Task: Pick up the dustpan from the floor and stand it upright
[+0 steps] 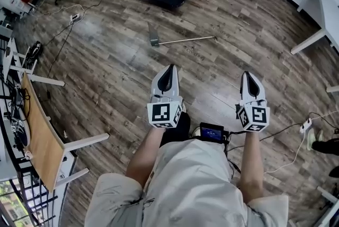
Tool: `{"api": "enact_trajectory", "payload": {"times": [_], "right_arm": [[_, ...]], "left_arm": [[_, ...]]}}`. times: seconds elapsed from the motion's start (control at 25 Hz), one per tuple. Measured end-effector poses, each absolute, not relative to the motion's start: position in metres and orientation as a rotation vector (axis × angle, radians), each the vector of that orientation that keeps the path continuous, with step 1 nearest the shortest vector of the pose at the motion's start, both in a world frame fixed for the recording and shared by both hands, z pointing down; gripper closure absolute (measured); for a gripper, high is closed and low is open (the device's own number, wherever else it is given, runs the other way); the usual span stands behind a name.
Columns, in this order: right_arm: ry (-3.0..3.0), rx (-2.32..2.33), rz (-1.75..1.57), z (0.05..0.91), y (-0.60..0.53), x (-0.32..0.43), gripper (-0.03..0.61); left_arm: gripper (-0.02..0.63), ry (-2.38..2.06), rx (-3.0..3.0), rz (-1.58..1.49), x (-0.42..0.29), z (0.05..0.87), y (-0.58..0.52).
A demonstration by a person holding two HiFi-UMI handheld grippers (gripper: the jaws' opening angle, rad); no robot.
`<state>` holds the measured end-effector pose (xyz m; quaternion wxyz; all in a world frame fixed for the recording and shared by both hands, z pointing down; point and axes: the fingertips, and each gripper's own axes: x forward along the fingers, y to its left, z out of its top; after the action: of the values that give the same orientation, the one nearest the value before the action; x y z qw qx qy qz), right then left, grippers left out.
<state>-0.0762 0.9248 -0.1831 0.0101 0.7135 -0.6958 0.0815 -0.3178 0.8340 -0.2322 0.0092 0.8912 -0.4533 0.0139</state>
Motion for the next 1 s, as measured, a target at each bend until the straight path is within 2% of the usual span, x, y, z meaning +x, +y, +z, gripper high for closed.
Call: {"api": "enact_trajectory", "payload": {"times": [0.6,0.8,1.0], "right_arm": [[-2.088,2.21,0.233,-0.226,0.493,-0.179,0.572],[-2.079,2.213,0.241,-0.22,0.406,-0.167,0.572],[-2.084,2.215,0.25,-0.201,0.341,-0.114,0.572]], "left_arm": [[0.594,-1.37,2.767,-0.013,-0.418,-0.258,0.395],[0.594,-1.375,2.758,-0.013,-0.41,-0.253,0.305],[0.594,-1.387,2.751,-0.009,-0.36,-0.24,0.243]]}}
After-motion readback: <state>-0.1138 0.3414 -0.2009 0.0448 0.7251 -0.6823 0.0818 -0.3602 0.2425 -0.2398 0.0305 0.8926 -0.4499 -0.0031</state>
